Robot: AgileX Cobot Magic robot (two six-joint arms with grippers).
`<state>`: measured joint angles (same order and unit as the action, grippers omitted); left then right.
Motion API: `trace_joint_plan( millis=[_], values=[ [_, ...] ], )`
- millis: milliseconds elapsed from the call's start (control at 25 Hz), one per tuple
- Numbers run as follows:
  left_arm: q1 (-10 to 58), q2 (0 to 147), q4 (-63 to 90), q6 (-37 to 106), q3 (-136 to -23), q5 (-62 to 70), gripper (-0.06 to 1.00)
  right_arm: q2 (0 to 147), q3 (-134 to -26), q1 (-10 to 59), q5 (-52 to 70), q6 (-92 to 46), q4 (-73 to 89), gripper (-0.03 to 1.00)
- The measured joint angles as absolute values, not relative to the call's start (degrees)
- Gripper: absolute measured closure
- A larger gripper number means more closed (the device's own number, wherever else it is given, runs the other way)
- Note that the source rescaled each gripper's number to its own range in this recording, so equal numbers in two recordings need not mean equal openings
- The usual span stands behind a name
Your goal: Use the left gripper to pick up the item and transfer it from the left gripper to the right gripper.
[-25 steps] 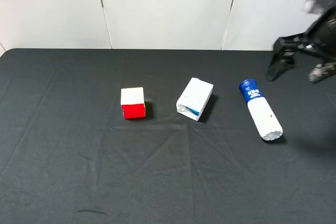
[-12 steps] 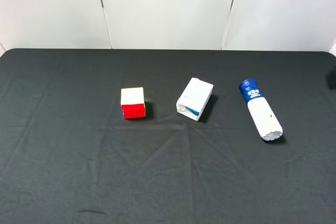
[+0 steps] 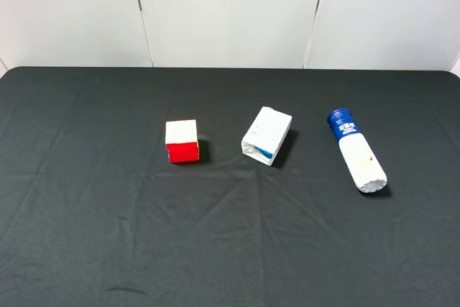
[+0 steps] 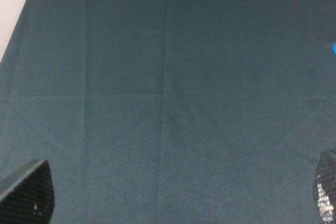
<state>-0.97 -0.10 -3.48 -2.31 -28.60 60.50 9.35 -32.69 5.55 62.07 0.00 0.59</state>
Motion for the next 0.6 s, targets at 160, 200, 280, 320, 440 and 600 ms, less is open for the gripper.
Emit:
trace_joint_plan(
  millis=[160,200,280,320,440,600],
  values=[
    [-0.97,-0.1,-3.48,-2.31,-28.6,60.5,-0.04,3.62,-28.9,5.55,59.39,0.35,0.59,-0.03],
    [-0.97,-0.1,-3.48,-2.31,-28.6,60.5,-0.04,2.96,-28.68,5.55,59.32,0.35,0.57,-0.03],
    [-0.97,-0.1,-3.48,-2.31,-28.6,60.5,-0.04,2.59,-28.63,5.55,58.71,0.35,0.57,-0.03],
    [-0.97,-0.1,-3.48,-2.31,-28.6,60.5,-0.04,2.59,-28.63,5.55,58.44,0.35,0.57,-0.03],
    [-0.97,-0.1,-3.48,-2.31,-28.6,60.5,-0.04,2.59,-28.63,5.55,58.31,0.35,0.57,-0.03],
    [-0.97,-0.1,-3.48,-2.31,-28.6,60.5,-0.04,2.59,-28.63,5.55,58.27,0.46,0.52,-0.03]
  ],
)
